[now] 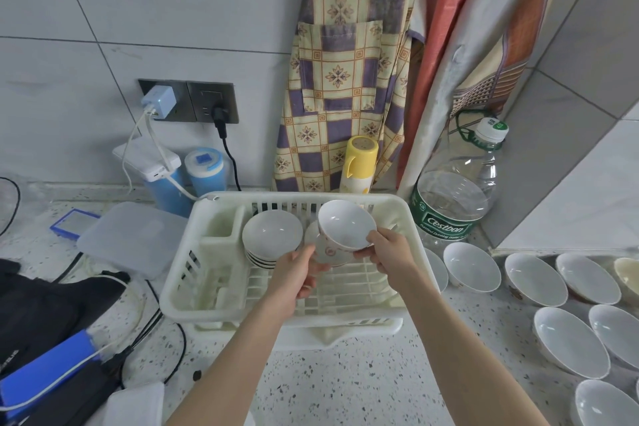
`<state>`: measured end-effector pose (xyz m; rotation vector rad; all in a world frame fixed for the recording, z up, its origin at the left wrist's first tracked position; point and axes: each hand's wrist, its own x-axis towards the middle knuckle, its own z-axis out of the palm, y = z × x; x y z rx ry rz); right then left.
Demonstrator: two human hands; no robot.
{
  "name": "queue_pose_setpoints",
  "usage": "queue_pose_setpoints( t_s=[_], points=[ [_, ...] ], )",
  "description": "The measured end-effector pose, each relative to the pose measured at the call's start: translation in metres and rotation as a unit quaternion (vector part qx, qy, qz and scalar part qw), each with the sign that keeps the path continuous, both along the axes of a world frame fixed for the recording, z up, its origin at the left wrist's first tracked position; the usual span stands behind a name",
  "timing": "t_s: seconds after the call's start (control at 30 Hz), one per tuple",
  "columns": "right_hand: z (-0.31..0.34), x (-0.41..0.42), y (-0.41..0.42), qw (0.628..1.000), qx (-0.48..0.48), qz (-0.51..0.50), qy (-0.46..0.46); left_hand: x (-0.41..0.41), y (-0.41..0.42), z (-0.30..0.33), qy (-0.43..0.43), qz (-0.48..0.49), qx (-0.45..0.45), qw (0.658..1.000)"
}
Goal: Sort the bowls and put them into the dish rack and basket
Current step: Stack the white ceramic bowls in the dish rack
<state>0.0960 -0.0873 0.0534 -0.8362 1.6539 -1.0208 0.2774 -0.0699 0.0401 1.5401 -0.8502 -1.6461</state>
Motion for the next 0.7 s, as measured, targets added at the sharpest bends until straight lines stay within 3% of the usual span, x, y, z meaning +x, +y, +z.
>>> queue_pose_setpoints(
  t_s=[0.3,0.57,0.7],
  points=[
    [-0.031,0.006,-0.019,0.99,-0.004,0.01,0.142,0.002,-0.004,-0.019,-0.019,0.009,0.067,0.998],
    [-0.041,0.008,-0.022,0.979,0.017,0.067,0.191,-0.006,-0.008,-0.024,0.027,0.027,0.05,0.998],
    [-0.044,0.007,-0.022,0.982,0.006,0.077,0.17,-0.006,-0.005,-0.023,0.05,0.023,0.06,0.997]
  ],
)
